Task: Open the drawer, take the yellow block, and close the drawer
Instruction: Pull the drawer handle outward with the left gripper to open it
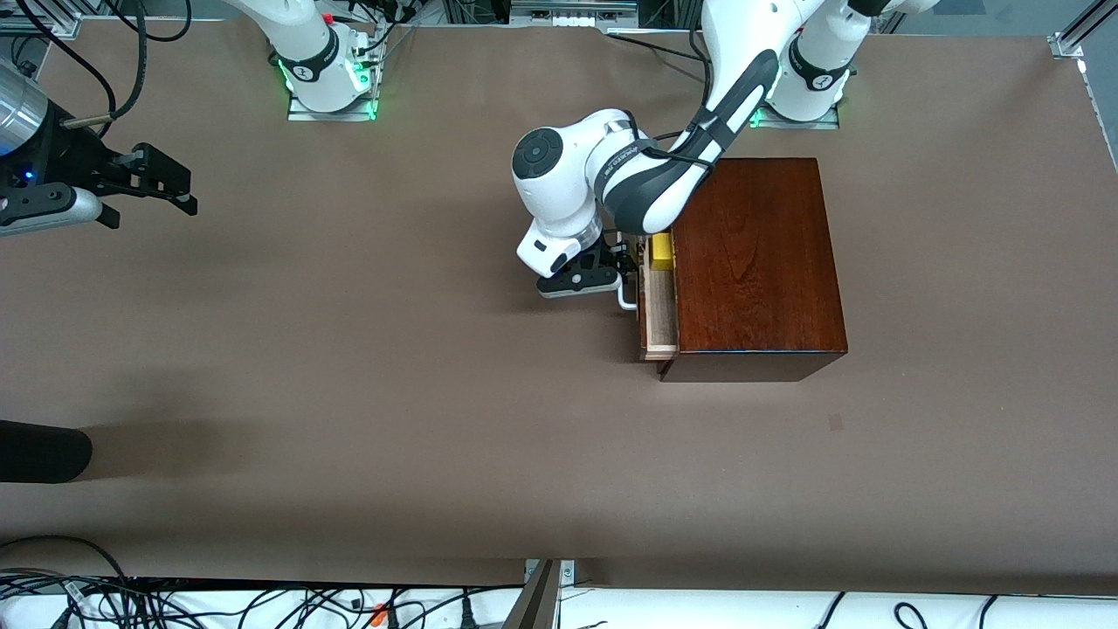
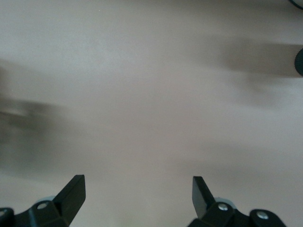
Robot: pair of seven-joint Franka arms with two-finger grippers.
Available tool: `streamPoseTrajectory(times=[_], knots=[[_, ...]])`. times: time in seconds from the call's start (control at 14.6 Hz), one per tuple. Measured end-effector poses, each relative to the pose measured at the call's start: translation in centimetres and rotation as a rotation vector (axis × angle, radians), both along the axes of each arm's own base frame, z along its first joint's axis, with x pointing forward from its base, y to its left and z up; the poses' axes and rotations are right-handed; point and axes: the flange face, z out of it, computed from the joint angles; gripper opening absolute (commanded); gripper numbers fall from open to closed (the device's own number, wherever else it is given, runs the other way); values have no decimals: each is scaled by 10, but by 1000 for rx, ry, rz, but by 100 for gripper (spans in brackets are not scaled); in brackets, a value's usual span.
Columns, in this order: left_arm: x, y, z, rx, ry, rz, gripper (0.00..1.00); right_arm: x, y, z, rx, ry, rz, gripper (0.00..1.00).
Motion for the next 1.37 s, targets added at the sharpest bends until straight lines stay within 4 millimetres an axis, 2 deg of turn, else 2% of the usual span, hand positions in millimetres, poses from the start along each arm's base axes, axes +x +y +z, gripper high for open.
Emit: streamPoseTrajectory(times=[0.21,0.48,0.89,1.37], knots=[[0,-5,2,-15,1,4,100,0,0,0,0,0,0,100],[-9,-22,5,-51,20,8,100,0,0,-1,0,2,0,100],[-9,-24,5,-52,19,5,100,0,0,-2,0,4,-1,100],[-10,-43,5,-75,15,-2,100,0,-1,-2,0,4,-1,100]])
